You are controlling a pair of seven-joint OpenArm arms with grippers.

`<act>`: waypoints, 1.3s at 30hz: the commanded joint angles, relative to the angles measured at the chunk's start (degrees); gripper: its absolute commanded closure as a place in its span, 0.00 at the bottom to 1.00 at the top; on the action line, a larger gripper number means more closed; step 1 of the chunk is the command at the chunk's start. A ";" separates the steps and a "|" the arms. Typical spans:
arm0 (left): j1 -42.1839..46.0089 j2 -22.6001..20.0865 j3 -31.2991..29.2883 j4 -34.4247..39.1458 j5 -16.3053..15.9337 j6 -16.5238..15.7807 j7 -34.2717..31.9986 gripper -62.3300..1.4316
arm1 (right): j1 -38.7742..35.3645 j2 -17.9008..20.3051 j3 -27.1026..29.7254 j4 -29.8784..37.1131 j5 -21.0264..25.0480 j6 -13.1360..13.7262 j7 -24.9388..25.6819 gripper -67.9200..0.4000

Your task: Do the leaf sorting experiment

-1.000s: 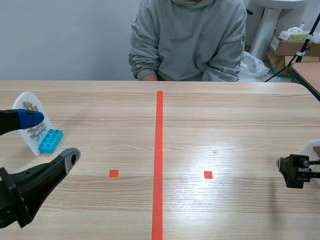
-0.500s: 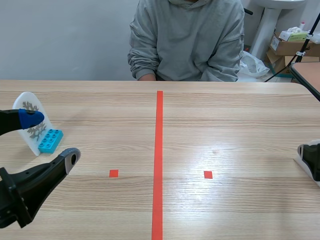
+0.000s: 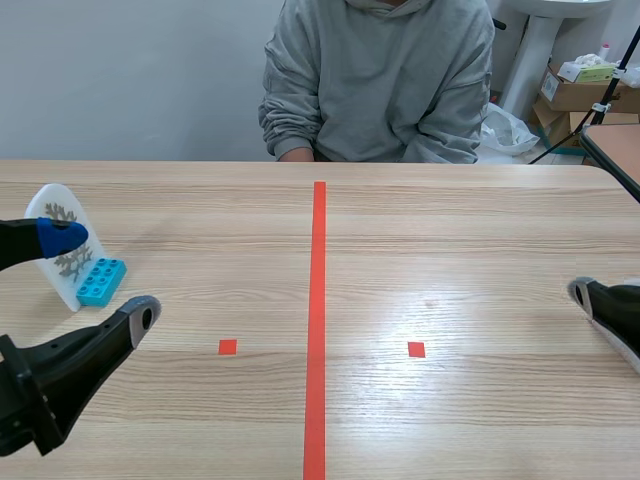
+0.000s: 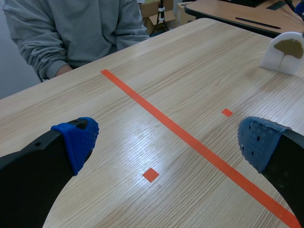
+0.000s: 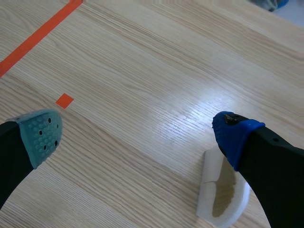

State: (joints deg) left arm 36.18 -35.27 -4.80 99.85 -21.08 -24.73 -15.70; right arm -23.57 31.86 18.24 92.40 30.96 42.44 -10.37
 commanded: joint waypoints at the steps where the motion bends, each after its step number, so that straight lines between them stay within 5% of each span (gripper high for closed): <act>1: -0.20 0.00 0.22 0.66 -0.57 -0.31 -1.18 0.00 | 0.37 1.40 -0.72 1.14 0.79 0.28 0.79 0.00; 8: -0.20 0.00 0.22 0.66 -0.57 -0.31 -1.20 0.00 | 0.39 2.25 -7.06 6.14 0.76 0.28 -0.26 0.00; 15: -0.20 0.02 0.22 0.66 -0.57 -0.31 -1.20 0.00 | 0.57 2.05 -14.69 8.94 -0.48 -3.45 -0.57 0.00; 20: -0.20 0.02 0.22 0.66 -0.57 -0.31 -1.20 0.00 | 0.55 2.05 -18.08 9.92 -1.18 -3.65 -0.66 0.00; 32: -0.20 0.02 0.22 0.66 -0.57 -0.31 -1.20 0.00 | 0.72 2.08 -19.06 12.52 -1.14 -3.58 5.95 0.00; 39: -0.20 0.02 0.22 0.66 -0.57 -0.31 -1.20 0.00 | 0.61 2.10 -18.82 12.50 -1.14 -3.58 5.20 0.00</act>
State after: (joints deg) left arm 36.18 -35.27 -4.80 99.85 -21.08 -24.73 -15.70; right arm -23.53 33.67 -1.52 104.25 29.17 38.79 -5.26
